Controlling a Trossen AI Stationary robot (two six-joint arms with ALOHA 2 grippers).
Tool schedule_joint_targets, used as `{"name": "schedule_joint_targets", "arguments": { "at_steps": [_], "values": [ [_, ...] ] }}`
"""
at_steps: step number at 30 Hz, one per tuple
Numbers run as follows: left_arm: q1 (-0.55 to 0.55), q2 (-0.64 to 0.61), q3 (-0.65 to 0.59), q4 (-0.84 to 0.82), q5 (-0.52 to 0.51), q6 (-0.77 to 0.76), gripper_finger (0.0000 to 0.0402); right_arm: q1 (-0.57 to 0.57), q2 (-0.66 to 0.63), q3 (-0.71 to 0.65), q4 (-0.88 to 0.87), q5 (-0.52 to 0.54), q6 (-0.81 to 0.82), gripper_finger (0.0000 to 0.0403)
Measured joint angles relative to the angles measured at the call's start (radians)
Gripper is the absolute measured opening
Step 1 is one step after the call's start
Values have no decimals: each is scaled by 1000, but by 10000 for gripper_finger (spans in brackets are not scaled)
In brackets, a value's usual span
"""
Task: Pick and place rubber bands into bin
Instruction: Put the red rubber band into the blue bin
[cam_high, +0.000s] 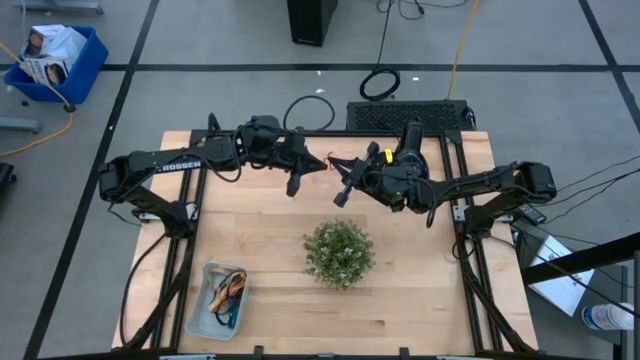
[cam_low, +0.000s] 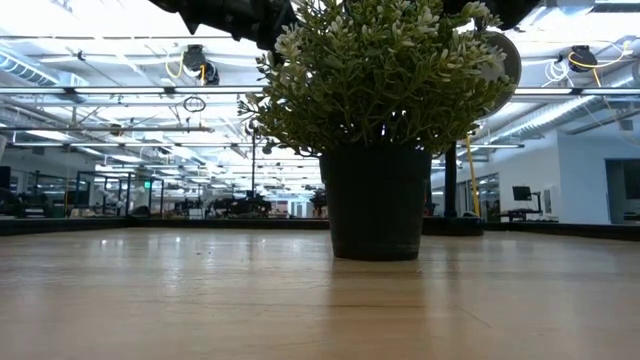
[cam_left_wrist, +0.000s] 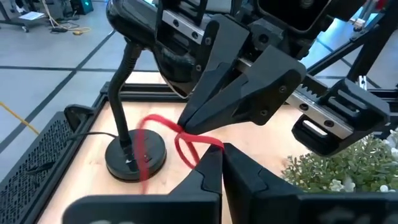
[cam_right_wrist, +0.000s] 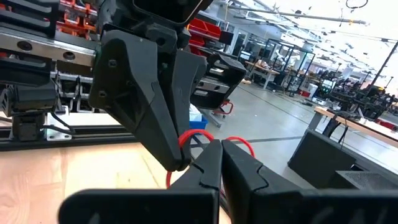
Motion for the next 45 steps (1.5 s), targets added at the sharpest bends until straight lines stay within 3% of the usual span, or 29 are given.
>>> {"name": "schedule_joint_targets", "arguments": {
  "at_steps": [11,26,37,45],
  "values": [
    [0,0,0,-10,-8,-8,4,0,0,0,-3,0,44,13],
    [81,-134,1,-160,-37,8,3,0,0,-1,-69,5,65,156],
    [129,-401,1,-572,-37,-49,4,-2,0,-1,-116,6,18,174],
    [88,-585,1,-891,144,-277,4,-15,0,-1,-116,6,-71,170]
  ]
}}
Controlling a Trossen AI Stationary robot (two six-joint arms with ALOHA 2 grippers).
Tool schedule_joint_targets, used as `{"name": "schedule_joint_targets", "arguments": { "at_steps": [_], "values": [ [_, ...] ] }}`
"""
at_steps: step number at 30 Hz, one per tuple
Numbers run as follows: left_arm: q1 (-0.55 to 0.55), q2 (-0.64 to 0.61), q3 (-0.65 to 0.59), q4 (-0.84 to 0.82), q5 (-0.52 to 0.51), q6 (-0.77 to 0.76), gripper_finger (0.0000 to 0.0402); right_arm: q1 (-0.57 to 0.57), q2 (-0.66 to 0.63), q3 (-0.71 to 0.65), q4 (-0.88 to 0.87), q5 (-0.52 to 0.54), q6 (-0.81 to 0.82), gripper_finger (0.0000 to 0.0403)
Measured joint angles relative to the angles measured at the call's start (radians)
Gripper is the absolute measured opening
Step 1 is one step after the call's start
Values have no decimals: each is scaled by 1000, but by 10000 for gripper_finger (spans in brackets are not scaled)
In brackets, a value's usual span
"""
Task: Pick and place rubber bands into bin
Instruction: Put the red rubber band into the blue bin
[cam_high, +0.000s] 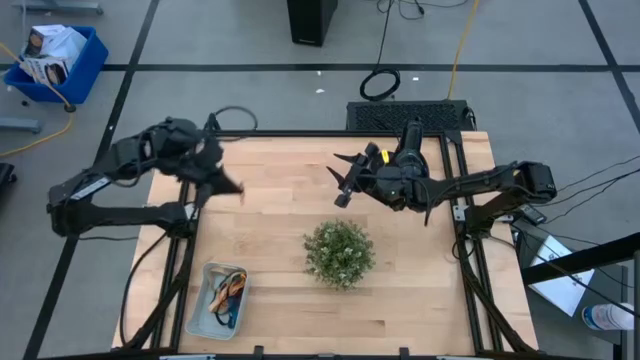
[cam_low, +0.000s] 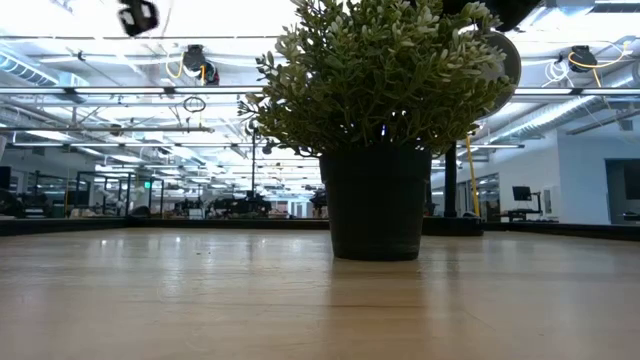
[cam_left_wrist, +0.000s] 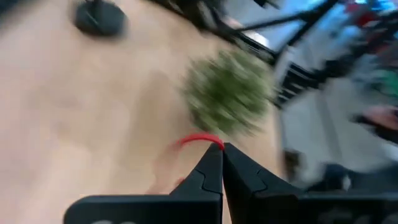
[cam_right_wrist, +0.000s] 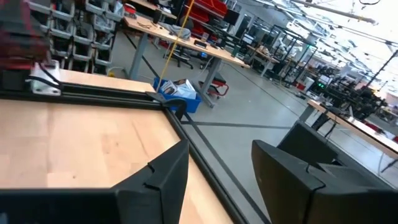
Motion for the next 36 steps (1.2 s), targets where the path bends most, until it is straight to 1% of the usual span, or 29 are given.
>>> {"name": "schedule_joint_targets", "arguments": {
  "at_steps": [2,6,11,14,18,22,26,36],
  "values": [
    [-20,-28,0,-72,70,-46,3,-11,0,0,0,-2,-1,169],
    [-71,-74,0,-234,185,-77,6,-42,0,0,0,-3,-2,169],
    [-160,-84,0,-377,201,-241,5,-85,0,0,3,-3,-2,169],
    [-227,-82,-1,-442,224,-321,5,-107,0,0,3,-3,26,169],
    [-300,-80,-1,-457,254,-438,5,-131,0,0,1,-3,72,169],
    [-361,-73,-1,-452,254,-551,3,-144,0,0,0,-3,94,169],
    [-416,-53,-1,-449,232,-641,6,-144,0,0,0,-3,95,169],
    [-551,67,-1,-445,224,-655,3,-136,0,0,0,-5,95,169]
  ]
}}
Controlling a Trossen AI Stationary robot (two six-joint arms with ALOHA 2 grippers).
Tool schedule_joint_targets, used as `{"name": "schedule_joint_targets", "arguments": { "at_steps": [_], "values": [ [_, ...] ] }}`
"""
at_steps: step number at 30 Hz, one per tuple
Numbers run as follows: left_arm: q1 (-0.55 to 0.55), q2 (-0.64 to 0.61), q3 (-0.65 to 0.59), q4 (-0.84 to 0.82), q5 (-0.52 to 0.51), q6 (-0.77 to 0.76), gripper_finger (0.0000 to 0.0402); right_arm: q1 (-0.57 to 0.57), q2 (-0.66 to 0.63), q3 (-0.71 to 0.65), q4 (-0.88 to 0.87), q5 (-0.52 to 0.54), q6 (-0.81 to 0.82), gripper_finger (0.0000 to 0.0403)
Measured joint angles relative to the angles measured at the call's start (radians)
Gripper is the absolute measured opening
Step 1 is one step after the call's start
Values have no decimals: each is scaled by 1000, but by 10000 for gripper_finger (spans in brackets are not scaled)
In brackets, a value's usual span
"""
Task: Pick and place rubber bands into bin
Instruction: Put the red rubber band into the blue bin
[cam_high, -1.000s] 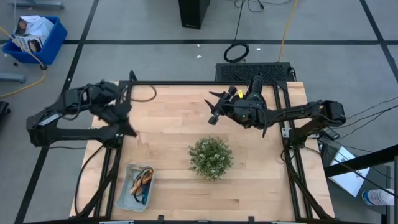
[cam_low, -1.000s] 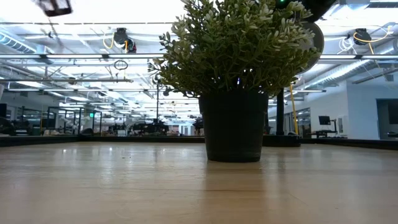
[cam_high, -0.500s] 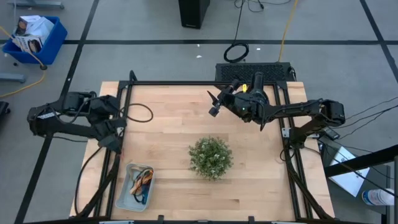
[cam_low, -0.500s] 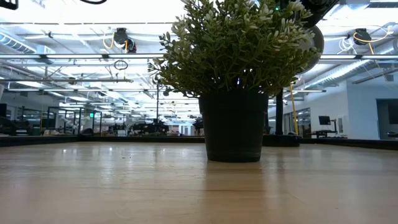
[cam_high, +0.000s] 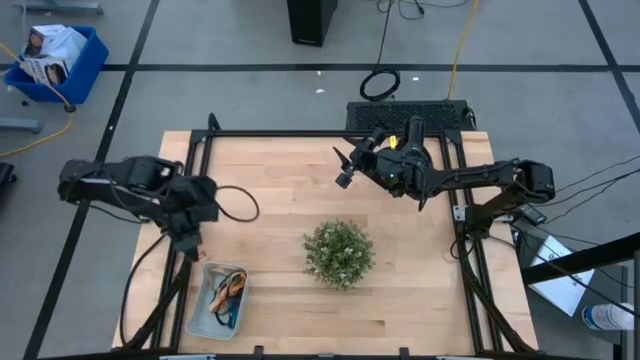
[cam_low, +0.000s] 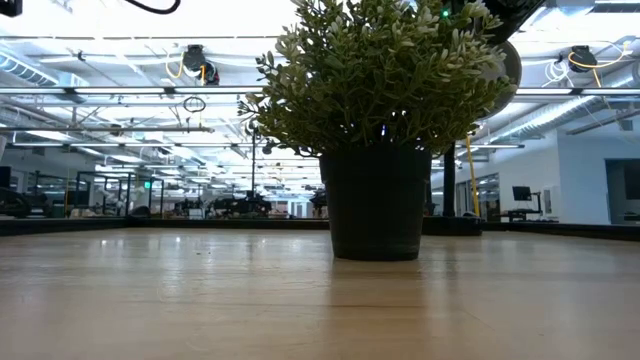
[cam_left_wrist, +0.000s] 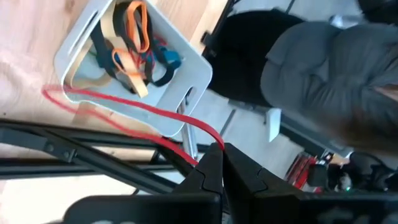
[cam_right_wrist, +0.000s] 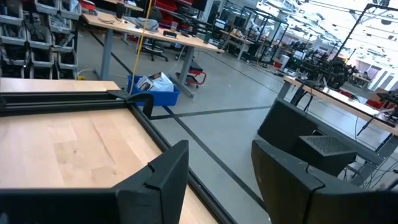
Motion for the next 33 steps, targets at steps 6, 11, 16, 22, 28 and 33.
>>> {"name": "schedule_joint_targets", "arguments": {
  "at_steps": [6,11,16,22,28,33],
  "values": [
    [-85,89,0,31,17,12,3,9,0,0,0,-1,33,169],
    [-151,121,0,99,24,-13,3,80,0,0,10,-1,-128,169],
    [-193,135,0,161,5,-62,4,184,0,1,85,-1,-241,169],
    [-237,174,0,168,-8,-82,5,251,0,1,105,51,-272,169],
    [-265,227,0,184,-15,-44,8,256,0,1,107,84,-257,169],
    [-281,271,0,183,-28,-36,4,256,0,1,106,82,-256,169]
  ]
}}
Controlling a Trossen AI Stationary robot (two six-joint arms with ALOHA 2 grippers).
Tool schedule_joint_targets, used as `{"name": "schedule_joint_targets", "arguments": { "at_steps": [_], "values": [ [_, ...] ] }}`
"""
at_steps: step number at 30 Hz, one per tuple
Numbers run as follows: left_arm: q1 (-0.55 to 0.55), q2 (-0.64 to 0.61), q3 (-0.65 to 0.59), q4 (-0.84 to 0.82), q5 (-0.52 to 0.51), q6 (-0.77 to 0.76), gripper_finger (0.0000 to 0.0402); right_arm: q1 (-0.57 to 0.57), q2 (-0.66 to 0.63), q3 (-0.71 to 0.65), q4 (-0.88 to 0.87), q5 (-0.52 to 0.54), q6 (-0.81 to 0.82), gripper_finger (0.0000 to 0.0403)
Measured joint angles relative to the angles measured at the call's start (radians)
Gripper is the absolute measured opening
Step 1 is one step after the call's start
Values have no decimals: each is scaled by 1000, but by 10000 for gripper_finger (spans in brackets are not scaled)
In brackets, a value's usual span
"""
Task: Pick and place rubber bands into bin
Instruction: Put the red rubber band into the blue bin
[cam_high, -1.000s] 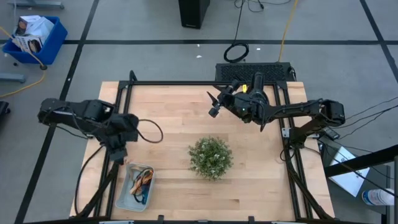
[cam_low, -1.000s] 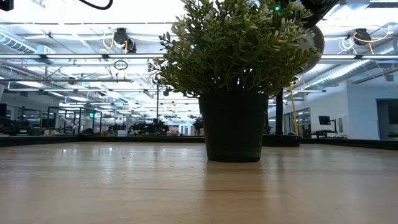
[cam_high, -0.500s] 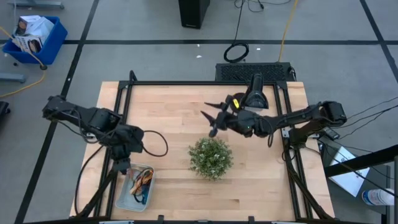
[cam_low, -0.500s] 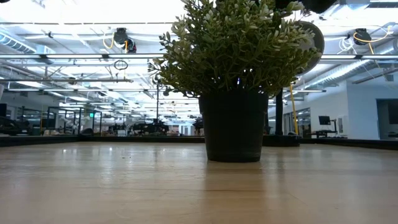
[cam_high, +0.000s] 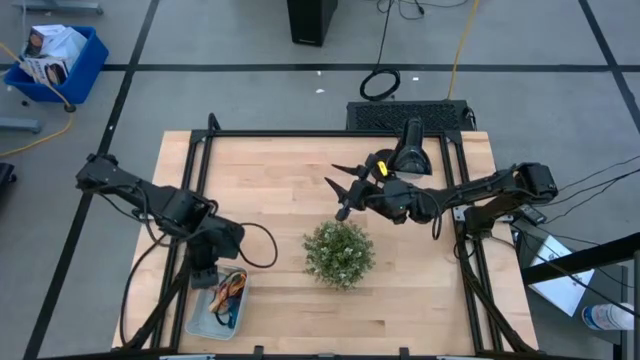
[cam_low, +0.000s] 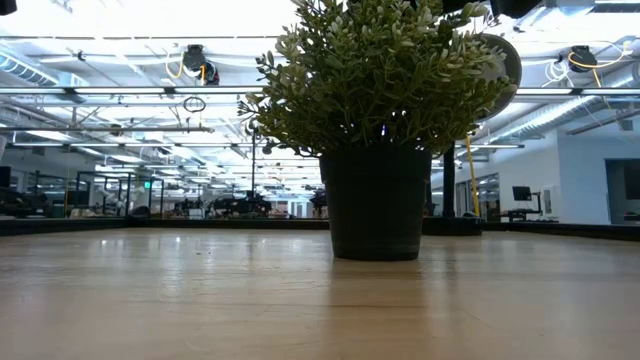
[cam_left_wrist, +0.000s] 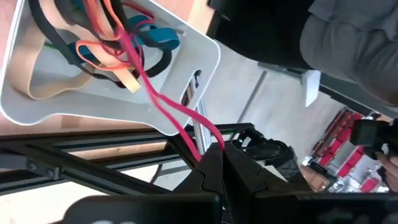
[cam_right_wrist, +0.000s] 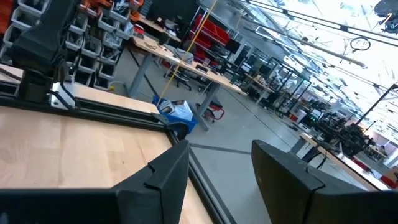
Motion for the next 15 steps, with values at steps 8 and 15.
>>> {"name": "schedule_joint_targets", "arguments": {
  "at_steps": [8,15],
  "values": [
    [-19,21,0,0,-128,43,49,0,0,0,0,-1,0,169],
    [-18,21,0,-39,-156,40,90,0,0,0,0,-1,-6,169]
  ]
}}
